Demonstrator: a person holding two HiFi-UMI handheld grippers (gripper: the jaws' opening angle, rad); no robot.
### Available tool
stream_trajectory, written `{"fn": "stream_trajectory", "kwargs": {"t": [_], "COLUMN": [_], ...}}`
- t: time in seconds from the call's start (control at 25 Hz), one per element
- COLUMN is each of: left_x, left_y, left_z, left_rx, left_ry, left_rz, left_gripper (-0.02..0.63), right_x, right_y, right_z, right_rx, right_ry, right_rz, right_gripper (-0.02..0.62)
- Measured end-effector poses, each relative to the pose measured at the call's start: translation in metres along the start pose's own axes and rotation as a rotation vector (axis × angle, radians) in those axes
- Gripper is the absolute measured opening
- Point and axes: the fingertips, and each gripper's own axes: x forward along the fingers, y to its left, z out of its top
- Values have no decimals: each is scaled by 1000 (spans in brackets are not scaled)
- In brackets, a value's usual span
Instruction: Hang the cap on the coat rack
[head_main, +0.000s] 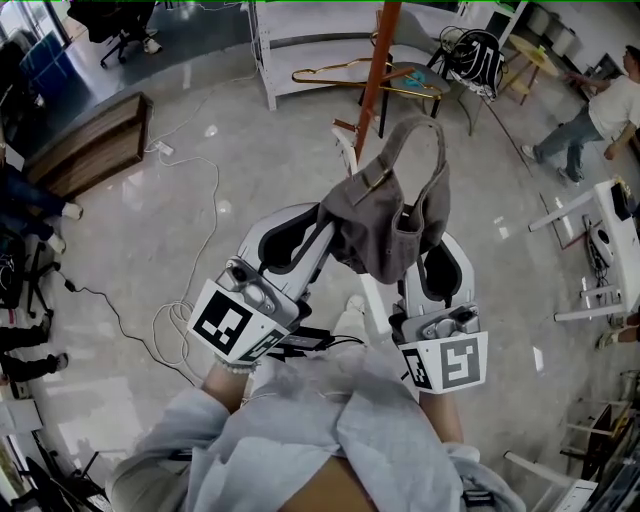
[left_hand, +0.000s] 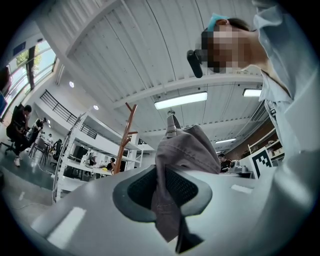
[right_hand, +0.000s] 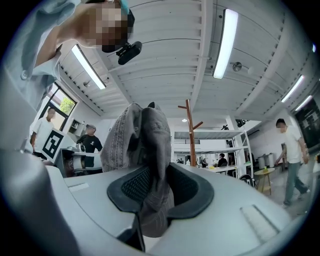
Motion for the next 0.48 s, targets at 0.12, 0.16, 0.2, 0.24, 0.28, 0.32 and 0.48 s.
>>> {"fn": "stream_trajectory", "kwargs": {"t": [0.12,0.16,0.2,0.24,0.28,0.32,0.48], "left_x": [1,2,3,4,3,2,4], "left_y": [0,0,1,2,2,2,4], "left_z": [0,-1,-1,-2,-2,-3,-8], "left_rx": [11,14,16,17,18,18,21], "left_ry": [-2,-4,-5,-6,-7,-9,-13], "left_rz": [9,12,16,20,22,25,32], "left_gripper": [60,60,60,60,60,60,60], "right_x": [1,3,4,5,6,5,8], "right_y": [-2,-3,-4,-5,-5,-4,-7], "right_z": [-1,-1,-2,-3,-3,-4,-9], "right_rx": [2,4,6,7,6,5,7], "right_ry": [-8,-10,-11,-11,-12,-13,-17], "right_rz": [11,15,19,23,26,29,37], "right_gripper": [104,104,104,104,104,104,104]}}
